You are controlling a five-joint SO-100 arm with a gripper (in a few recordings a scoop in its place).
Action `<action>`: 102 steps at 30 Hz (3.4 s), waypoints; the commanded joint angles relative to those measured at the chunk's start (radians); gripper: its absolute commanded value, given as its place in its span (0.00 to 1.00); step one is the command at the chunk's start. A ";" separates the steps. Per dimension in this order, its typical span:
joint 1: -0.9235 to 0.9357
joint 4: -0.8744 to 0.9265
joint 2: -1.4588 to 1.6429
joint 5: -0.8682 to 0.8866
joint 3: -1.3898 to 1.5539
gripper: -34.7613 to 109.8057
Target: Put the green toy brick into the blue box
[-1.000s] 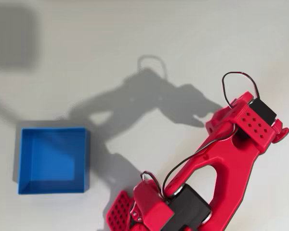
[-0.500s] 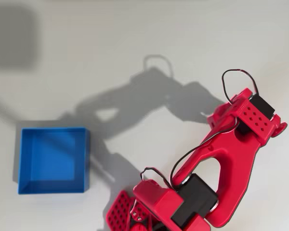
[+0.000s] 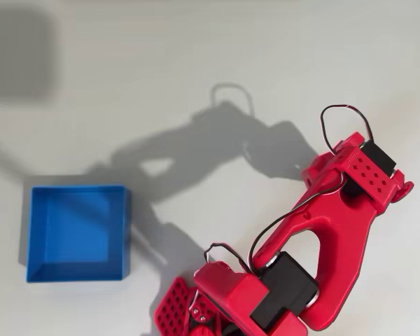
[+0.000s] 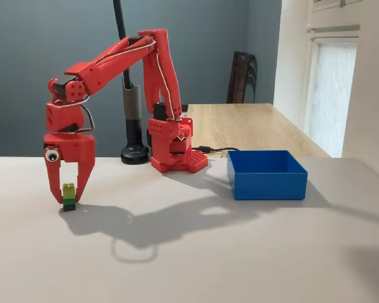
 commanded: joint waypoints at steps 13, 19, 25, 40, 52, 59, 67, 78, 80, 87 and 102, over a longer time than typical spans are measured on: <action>-0.328 0.342 0.249 -0.074 -0.189 0.24; -0.606 0.354 0.407 -0.109 -0.153 0.24; -0.908 0.377 0.479 -0.120 -0.098 0.24; -1.434 0.520 0.479 -0.058 -0.089 0.24; -1.733 0.532 0.472 0.009 -0.086 0.24; -1.809 0.503 0.471 0.026 -0.037 0.24; -1.809 0.465 0.471 0.023 0.074 0.24; -1.807 0.402 0.471 0.021 0.140 0.44; -1.807 0.400 0.471 0.021 0.133 0.47; -1.706 0.408 0.472 0.006 0.044 0.42; -1.212 0.518 0.492 -0.221 -0.172 0.24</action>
